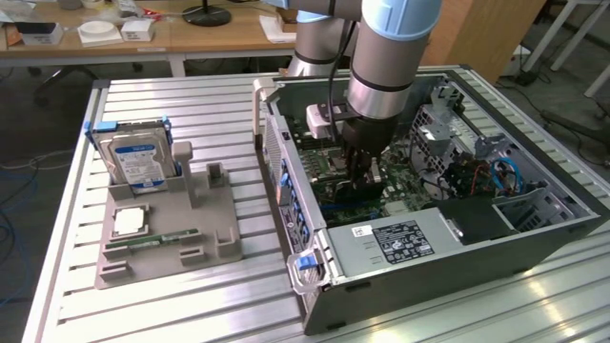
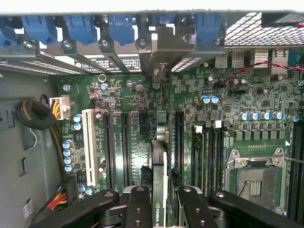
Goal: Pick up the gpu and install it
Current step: 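Insert the gpu into the slot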
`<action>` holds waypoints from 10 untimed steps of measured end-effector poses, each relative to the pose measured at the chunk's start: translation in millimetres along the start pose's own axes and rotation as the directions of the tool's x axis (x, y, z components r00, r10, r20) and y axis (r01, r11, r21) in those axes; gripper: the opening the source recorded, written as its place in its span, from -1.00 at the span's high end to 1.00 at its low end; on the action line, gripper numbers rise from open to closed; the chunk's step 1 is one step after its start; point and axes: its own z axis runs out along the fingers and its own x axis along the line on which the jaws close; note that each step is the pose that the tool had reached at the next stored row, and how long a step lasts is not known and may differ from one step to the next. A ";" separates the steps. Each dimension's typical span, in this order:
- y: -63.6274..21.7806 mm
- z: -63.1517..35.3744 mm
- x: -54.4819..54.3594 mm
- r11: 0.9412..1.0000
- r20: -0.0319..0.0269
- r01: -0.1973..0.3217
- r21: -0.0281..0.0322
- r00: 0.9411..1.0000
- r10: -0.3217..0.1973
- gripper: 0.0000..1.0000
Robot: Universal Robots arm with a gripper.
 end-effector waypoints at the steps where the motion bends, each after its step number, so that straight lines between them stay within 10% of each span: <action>1: 0.0 0.3 0.0 1.000 0.000 0.000 0.000 1.000 0.000 0.48; 10: 0.1 1.8 0.1 1.000 0.000 0.000 0.000 1.000 0.000 0.48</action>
